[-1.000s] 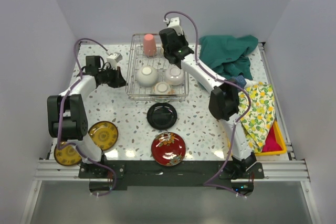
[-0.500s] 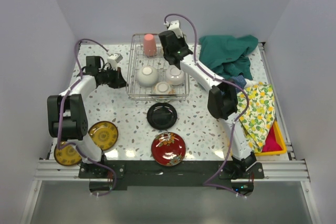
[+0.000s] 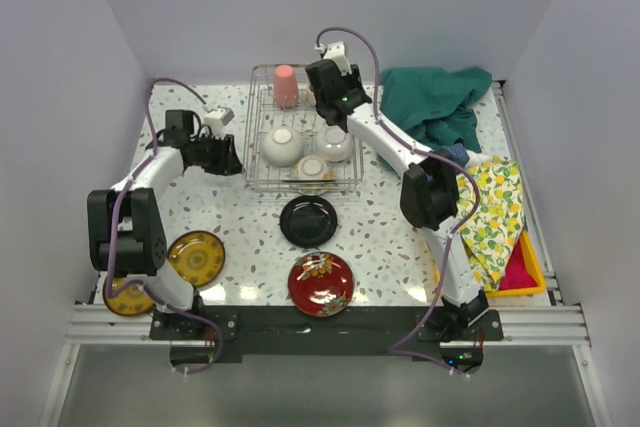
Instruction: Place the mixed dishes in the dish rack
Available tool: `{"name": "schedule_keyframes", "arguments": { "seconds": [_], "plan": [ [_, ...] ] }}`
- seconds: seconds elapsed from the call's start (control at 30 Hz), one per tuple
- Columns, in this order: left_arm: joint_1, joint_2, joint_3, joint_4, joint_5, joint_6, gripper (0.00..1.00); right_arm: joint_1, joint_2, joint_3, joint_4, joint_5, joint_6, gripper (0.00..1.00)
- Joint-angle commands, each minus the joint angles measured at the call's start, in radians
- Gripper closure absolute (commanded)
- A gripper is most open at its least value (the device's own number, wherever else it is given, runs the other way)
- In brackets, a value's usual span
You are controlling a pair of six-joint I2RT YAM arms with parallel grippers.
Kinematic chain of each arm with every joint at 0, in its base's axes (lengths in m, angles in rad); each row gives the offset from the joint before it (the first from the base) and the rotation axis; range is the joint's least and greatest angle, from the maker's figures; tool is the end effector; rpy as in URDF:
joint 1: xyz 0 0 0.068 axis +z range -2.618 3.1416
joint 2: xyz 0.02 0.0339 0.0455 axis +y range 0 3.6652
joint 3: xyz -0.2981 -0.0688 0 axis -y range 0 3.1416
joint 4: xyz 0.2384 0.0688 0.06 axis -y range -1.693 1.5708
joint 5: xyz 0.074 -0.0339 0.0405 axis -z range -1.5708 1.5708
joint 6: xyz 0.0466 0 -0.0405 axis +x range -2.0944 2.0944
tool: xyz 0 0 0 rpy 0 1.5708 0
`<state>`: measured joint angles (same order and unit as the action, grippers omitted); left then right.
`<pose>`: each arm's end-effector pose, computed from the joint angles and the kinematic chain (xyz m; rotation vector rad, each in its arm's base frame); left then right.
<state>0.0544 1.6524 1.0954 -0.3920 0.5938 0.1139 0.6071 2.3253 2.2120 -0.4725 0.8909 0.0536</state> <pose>0.3449 -0.0073 0.2440 0.3071 2.3908 -0.6665 0.4756 0.2862 0.3063 -0.0509 1.9616 -0.5277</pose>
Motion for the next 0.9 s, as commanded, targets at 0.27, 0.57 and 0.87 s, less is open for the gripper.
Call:
{"name": "schedule_keyframes", "arguments": {
  "seconds": [0.27, 0.57, 0.87],
  "plan": [
    [0.019, -0.227, -0.063, -0.059, -0.272, -0.062, 0.51, 0.01, -0.598, -0.472, -0.174, -0.817, -0.171, 0.37],
    [0.079, -0.325, -0.111, -0.094, -0.226, -0.066, 0.5, 0.002, -0.586, -0.669, -0.585, -1.438, -0.545, 0.35],
    [0.085, -0.413, -0.135, -0.137, -0.255, 0.007, 0.5, 0.029, -0.497, -0.782, -0.735, -1.612, -0.727, 0.41]
  ]
}}
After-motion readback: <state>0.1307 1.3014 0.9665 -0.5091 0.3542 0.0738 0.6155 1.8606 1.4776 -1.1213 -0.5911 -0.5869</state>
